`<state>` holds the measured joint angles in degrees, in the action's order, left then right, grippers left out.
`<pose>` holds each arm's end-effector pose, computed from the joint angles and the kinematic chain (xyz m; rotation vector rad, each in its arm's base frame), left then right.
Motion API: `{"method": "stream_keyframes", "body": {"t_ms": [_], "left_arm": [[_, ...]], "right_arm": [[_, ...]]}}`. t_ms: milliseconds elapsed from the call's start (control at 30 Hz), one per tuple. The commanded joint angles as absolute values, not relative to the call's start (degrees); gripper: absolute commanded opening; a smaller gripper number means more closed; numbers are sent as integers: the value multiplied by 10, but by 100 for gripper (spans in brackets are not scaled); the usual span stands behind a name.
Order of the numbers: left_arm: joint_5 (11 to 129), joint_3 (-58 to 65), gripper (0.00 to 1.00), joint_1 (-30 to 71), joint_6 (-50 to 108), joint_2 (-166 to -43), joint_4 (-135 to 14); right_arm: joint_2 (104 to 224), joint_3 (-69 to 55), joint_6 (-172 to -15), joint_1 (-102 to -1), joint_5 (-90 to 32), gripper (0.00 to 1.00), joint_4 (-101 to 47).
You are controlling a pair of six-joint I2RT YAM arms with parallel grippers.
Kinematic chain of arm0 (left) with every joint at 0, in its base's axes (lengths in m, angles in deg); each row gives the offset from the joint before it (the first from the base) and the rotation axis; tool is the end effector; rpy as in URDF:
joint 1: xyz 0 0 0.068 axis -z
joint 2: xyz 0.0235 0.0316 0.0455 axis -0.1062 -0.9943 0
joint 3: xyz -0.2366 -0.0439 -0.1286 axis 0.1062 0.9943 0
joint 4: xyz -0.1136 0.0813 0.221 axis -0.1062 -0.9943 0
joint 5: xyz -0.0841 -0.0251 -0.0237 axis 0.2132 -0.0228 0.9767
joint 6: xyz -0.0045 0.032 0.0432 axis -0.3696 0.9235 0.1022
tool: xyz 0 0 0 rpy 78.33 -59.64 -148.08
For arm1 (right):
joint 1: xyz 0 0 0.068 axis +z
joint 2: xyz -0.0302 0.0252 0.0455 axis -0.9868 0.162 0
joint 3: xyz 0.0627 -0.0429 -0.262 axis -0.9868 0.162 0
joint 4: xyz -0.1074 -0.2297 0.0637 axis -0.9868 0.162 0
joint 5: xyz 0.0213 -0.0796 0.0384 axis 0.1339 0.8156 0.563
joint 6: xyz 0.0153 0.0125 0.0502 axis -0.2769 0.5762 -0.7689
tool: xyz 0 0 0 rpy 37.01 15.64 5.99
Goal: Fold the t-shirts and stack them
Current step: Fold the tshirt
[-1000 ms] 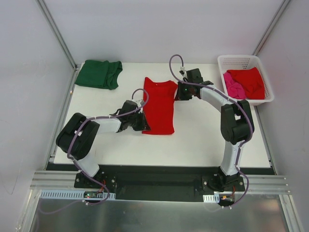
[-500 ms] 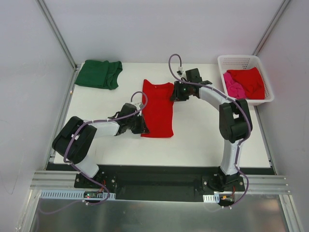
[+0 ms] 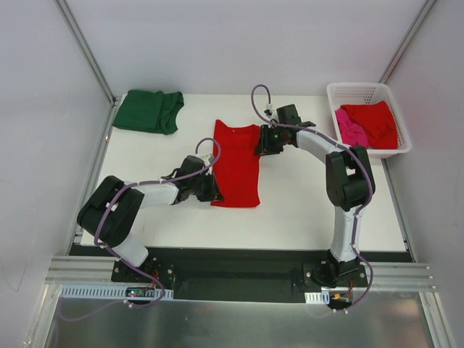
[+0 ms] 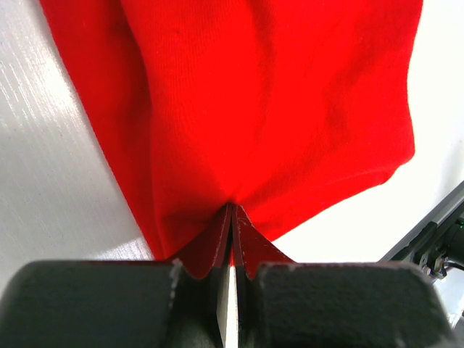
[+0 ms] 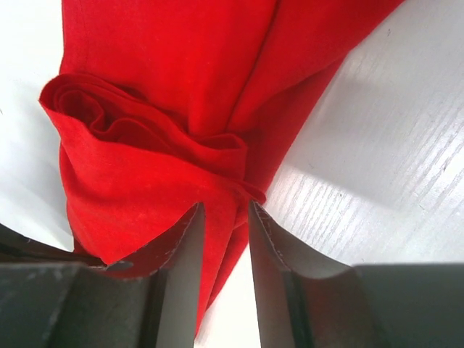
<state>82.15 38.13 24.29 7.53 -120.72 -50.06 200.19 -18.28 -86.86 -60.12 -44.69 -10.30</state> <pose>0.2534 -0.1631 0.1444 0.1396 2.4335 -0.9552 0.4209 0.1727 0.1979 -0.6137 2.3306 0.6538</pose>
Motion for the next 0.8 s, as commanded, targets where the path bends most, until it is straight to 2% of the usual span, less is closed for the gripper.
{"method": "stream_keyframes", "body": {"t_ms": [0,133,267,433,567,767], "left_arm": [[800,402,0,249,86,-1207,-571],[800,403,0,248,85,-1205,-570],[795,409,0,249,83,-1199,-571],[792,415,0,249,81,-1194,-571],[793,415,0,249,82,-1195,-570],[795,410,0,248,83,-1199,-570]], "right_arm": [[2006,-209,-850,-599,-440,34,-94],[2014,-213,-851,-599,-450,32,-92],[2027,-218,-854,-599,-458,17,-92],[2033,-224,-854,-599,-462,11,-89],[2020,-218,-850,-598,-435,37,-86],[2004,-209,-836,-600,-403,42,-76]]}}
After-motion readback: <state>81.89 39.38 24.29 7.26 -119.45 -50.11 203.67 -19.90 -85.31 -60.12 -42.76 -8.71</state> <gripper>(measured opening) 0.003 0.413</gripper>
